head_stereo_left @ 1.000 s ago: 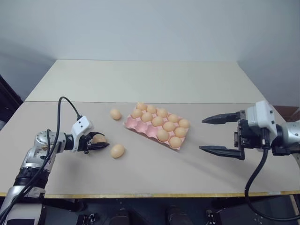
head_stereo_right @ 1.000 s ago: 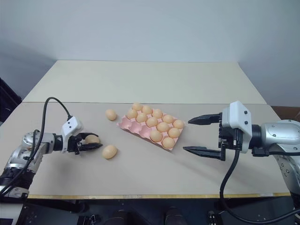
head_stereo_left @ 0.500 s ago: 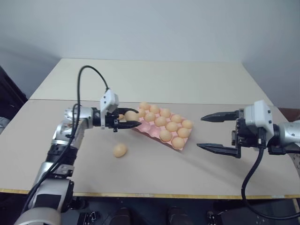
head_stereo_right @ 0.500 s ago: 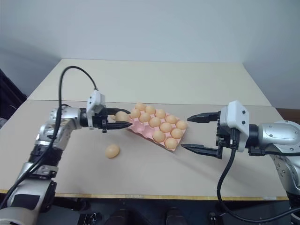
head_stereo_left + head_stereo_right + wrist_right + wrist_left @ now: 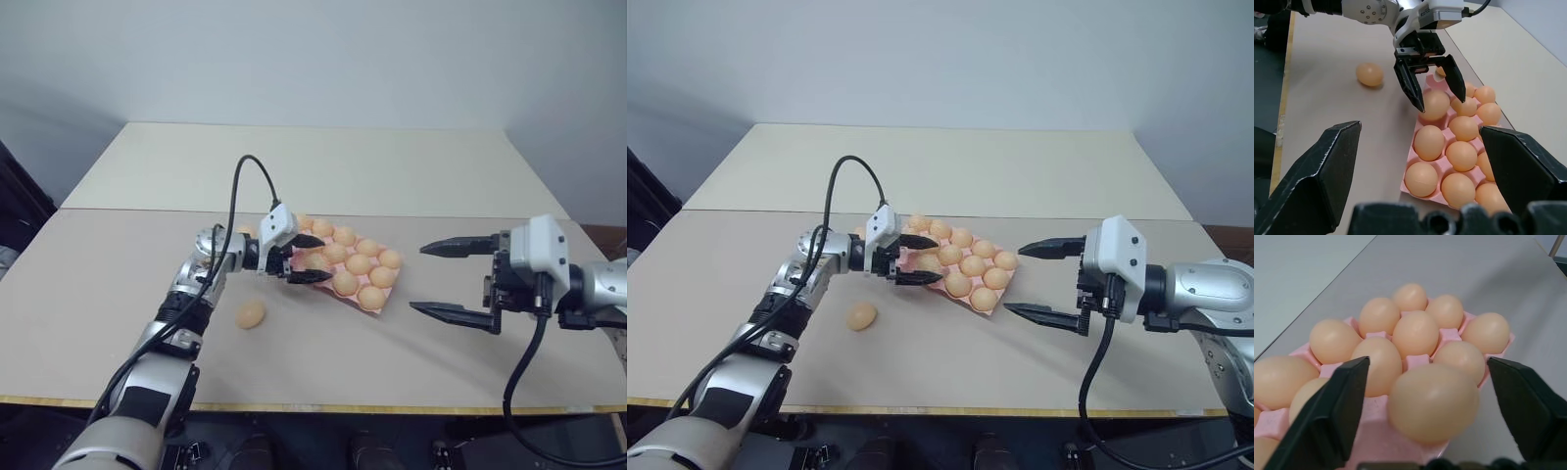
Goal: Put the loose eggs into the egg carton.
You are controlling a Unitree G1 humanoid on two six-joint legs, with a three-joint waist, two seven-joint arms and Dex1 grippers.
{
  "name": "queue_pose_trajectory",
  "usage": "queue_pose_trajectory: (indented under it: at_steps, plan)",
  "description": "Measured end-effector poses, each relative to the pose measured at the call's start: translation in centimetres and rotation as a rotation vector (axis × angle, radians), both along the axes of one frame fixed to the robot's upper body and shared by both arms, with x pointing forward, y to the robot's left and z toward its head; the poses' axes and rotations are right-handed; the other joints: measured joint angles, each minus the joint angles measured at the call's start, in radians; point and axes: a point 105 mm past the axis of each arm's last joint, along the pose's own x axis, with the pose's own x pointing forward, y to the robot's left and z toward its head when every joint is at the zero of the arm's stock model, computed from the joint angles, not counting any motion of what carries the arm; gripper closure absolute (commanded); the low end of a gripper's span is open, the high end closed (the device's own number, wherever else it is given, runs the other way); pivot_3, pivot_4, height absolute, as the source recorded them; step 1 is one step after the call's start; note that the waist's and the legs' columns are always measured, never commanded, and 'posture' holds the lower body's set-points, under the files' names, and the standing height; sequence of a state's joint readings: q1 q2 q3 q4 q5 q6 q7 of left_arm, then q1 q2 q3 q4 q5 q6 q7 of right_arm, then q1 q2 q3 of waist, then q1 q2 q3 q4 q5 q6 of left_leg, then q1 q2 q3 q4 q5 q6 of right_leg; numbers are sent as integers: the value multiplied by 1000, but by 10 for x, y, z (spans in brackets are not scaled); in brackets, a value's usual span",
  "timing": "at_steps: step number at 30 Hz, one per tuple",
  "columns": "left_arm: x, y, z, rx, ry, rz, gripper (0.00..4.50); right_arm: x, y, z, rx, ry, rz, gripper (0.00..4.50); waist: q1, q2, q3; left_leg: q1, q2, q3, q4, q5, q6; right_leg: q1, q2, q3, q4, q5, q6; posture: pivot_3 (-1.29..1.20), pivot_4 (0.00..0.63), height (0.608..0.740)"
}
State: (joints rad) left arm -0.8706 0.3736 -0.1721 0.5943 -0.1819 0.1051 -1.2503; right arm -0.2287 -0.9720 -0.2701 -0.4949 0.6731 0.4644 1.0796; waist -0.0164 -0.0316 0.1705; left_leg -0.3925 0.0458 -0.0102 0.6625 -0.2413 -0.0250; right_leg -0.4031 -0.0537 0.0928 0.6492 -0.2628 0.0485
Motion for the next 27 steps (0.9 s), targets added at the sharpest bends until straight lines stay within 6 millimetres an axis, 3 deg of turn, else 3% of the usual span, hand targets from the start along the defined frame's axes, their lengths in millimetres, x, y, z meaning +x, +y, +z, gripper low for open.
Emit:
queue_pose_trajectory:
  at_steps: [6,11,16,22,27]
  plan:
    - [0,14,19,-42,-40,17,58,1,0,1,4,-1,-3,0,-3,0,0,0,0,0,0,0,0,0,0,0,0,0,0,0,150,740]
    - [-7,61,49,-47,-117,76,58,3,1,3,12,-2,10,0,-12,0,0,1,1,0,0,0,0,0,0,0,0,0,0,0,150,740]
    - [-28,125,50,32,-137,177,58,7,-2,0,37,30,11,0,-23,0,0,1,1,0,0,0,0,0,0,0,0,0,0,0,150,740]
    - [-65,177,65,31,-116,259,58,9,-1,-4,37,61,44,0,-24,0,0,0,2,0,0,0,0,-1,0,-1,0,0,0,0,150,740]
    - [-98,205,57,74,-25,281,58,8,-6,-8,20,94,56,0,-23,1,0,1,2,1,0,0,0,0,0,-2,0,0,0,0,150,740]
